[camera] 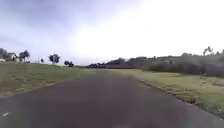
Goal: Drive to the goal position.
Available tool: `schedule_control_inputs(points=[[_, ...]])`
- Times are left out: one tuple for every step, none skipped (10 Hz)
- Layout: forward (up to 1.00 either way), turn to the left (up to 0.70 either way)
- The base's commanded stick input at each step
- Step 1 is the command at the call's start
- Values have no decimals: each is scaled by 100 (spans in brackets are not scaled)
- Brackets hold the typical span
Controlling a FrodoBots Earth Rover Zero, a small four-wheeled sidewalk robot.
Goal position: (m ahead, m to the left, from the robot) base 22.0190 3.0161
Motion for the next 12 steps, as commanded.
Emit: schedule_control_inputs(points=[[100, 0], [100, 0], [100, 0], [100, 0], [100, 27], [100, 27], [100, 27], [100, 25], [100, 5], [100, 0], [100, 0], [100, 0]])
